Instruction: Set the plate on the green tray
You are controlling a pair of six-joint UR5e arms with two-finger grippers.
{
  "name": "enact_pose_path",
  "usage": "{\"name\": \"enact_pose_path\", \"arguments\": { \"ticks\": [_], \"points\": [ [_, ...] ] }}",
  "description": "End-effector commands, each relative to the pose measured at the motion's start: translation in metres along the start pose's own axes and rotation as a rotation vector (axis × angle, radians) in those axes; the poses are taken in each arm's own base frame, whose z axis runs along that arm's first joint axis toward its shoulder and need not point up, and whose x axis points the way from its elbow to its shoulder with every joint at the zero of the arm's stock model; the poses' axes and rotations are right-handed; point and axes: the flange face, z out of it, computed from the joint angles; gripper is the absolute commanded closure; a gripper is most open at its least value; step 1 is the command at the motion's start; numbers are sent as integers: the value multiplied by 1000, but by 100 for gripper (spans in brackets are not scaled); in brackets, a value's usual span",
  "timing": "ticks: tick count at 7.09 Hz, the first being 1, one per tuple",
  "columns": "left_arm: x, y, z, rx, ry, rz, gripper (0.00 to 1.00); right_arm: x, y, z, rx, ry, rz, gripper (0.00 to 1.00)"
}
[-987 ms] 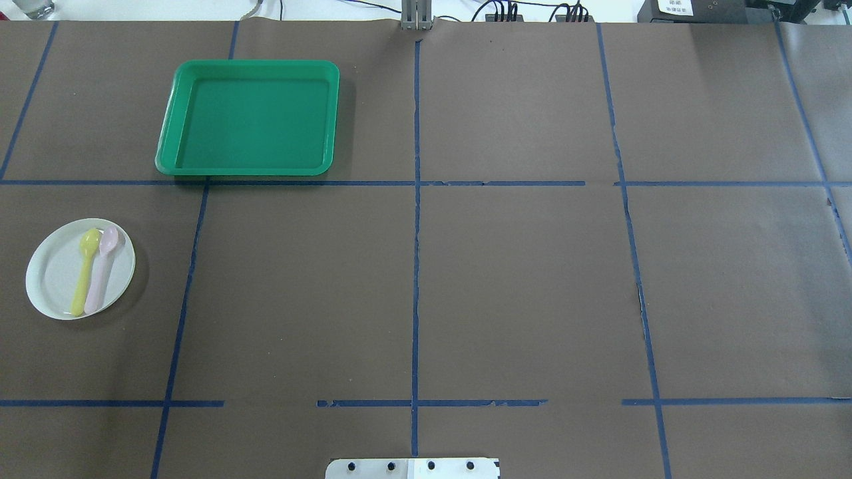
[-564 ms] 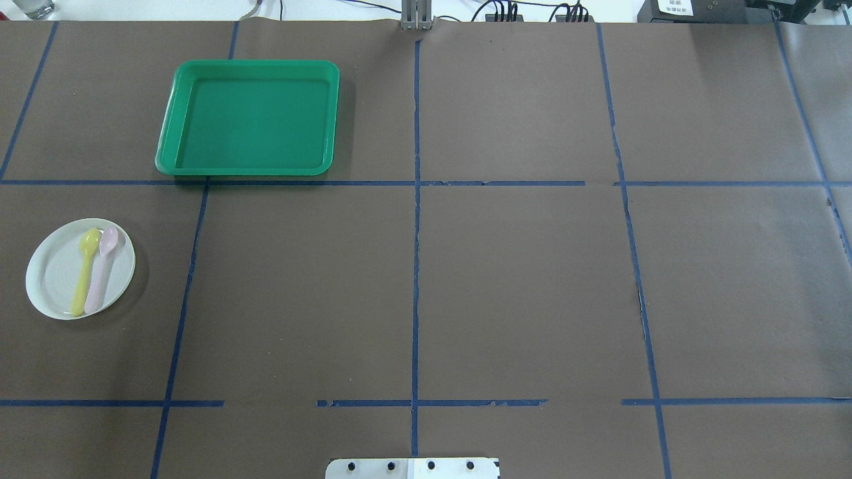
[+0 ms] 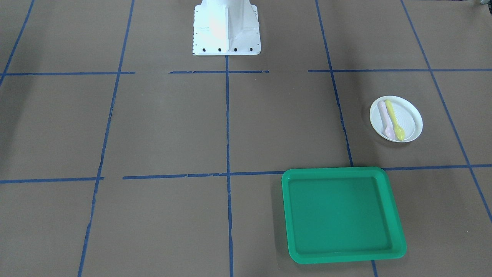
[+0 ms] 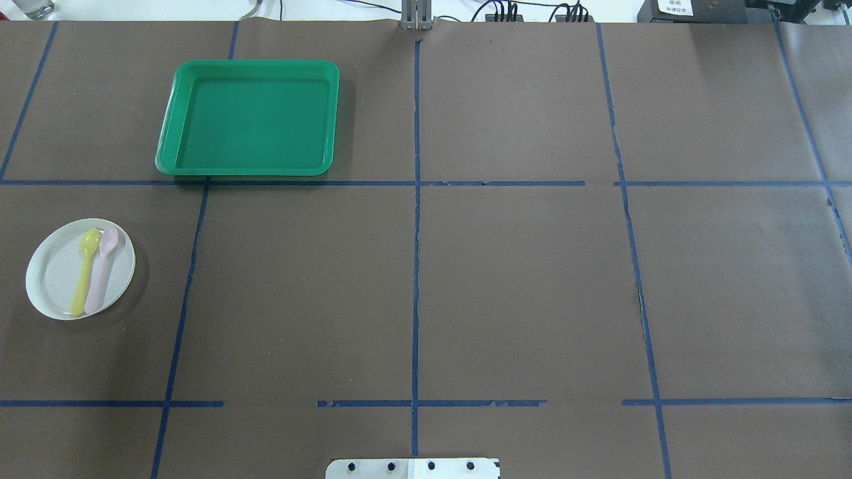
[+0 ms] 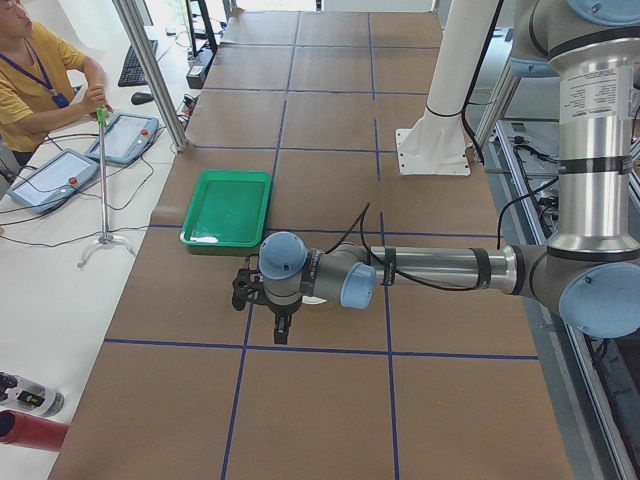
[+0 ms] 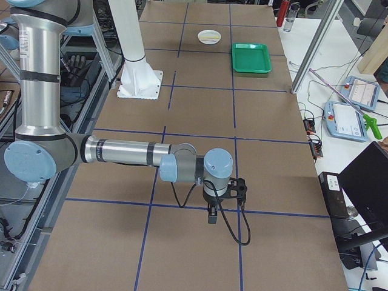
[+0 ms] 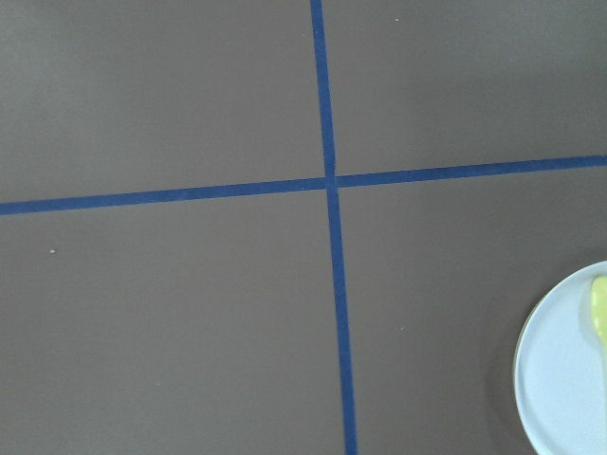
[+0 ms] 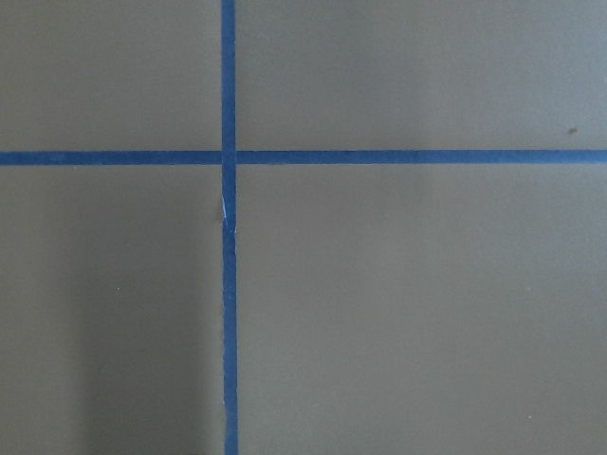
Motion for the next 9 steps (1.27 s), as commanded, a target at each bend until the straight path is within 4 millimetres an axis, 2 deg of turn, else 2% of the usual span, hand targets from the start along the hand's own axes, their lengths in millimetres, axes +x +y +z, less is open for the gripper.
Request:
{"name": "enact_pose_path", "arguments": {
  "ticks": [1, 3, 4, 9],
  "points": [
    [55, 18, 90, -71, 35, -73, 0, 0, 0, 0, 0, 0, 0, 0],
    [64, 26, 112, -86, 13, -81, 0, 0, 0, 0, 0, 0, 0, 0],
    [79, 31, 125, -114, 13, -102, 0, 0, 0, 0, 0, 0, 0, 0],
    [87, 44, 154, -176, -3, -79, 8, 0, 0, 0, 0, 0, 0, 0]
  ]
}}
